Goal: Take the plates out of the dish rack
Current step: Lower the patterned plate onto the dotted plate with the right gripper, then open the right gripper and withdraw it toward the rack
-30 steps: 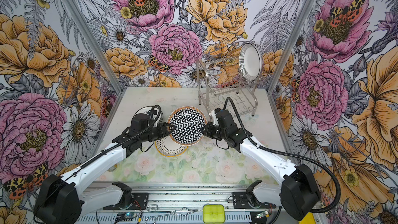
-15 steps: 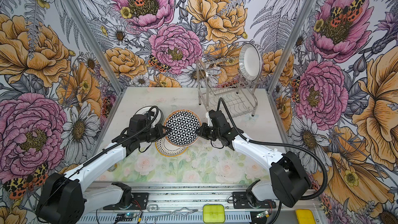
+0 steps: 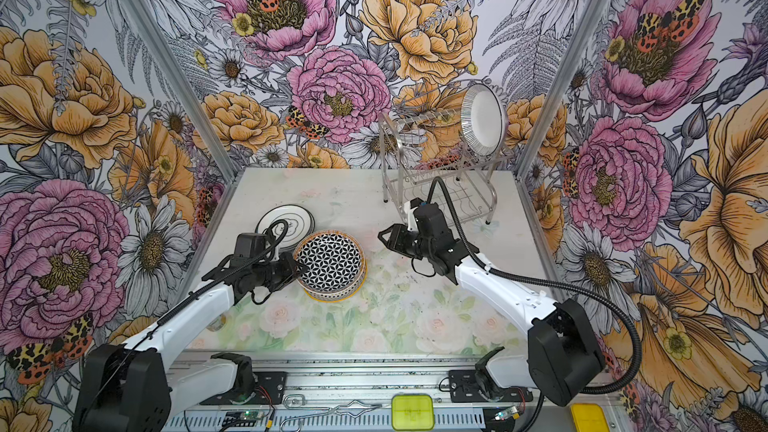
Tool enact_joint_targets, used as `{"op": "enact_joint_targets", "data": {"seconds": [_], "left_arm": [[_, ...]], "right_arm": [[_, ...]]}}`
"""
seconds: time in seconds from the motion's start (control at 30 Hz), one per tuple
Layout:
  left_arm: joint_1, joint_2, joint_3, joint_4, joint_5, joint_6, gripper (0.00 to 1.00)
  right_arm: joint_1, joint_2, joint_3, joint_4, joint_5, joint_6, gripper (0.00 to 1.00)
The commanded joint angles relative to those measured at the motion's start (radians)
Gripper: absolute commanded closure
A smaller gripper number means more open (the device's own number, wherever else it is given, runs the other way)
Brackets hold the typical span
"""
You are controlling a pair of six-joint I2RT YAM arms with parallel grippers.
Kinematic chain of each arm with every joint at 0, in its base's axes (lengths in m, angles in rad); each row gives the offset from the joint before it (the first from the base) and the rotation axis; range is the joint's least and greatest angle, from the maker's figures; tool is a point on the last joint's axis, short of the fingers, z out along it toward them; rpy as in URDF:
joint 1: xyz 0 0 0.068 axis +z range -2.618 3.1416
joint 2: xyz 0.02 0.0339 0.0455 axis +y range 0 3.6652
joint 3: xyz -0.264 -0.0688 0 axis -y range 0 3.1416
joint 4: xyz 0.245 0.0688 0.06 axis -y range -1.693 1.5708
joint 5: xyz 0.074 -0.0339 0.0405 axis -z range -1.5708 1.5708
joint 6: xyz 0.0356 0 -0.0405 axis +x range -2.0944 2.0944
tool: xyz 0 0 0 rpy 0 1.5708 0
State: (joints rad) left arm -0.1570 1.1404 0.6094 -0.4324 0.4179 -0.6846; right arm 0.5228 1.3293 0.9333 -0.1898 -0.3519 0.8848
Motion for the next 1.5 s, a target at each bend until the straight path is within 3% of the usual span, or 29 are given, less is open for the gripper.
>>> {"op": "enact_joint_targets", "data": {"seconds": [0.0, 0.17, 0.33, 0.67, 0.8, 1.07, 1.47], "left_arm": [[0.008, -0.043, 0.015, 0.051, 0.051, 0.021, 1.0], [0.005, -0.025, 0.008, 0.048, 0.042, 0.017, 1.0], [-0.006, 0.019, 0.024, 0.047, 0.025, 0.017, 1.0], [-0.064, 0.105, 0.073, 0.051, -0.034, 0.018, 1.0], [-0.068, 0.112, 0.083, 0.051, -0.042, 0.019, 1.0], [-0.073, 0.155, 0.093, 0.051, -0.069, 0.026, 1.0], [-0.075, 0.217, 0.108, 0.05, -0.106, 0.035, 0.98]], "right_arm": [[-0.003, -0.041, 0.051, -0.087, 0.03, -0.1, 0.56], [-0.001, -0.122, 0.096, -0.245, 0.078, -0.264, 0.53], [-0.023, -0.244, 0.112, -0.288, 0.144, -0.394, 0.51], [-0.154, -0.427, 0.201, -0.305, 0.343, -0.523, 0.47], [-0.206, -0.423, 0.258, -0.313, 0.45, -0.551, 0.44], [-0.27, -0.343, 0.362, -0.321, 0.78, -0.603, 0.4], [-0.344, -0.259, 0.455, -0.321, 0.783, -0.624, 0.38]]}}
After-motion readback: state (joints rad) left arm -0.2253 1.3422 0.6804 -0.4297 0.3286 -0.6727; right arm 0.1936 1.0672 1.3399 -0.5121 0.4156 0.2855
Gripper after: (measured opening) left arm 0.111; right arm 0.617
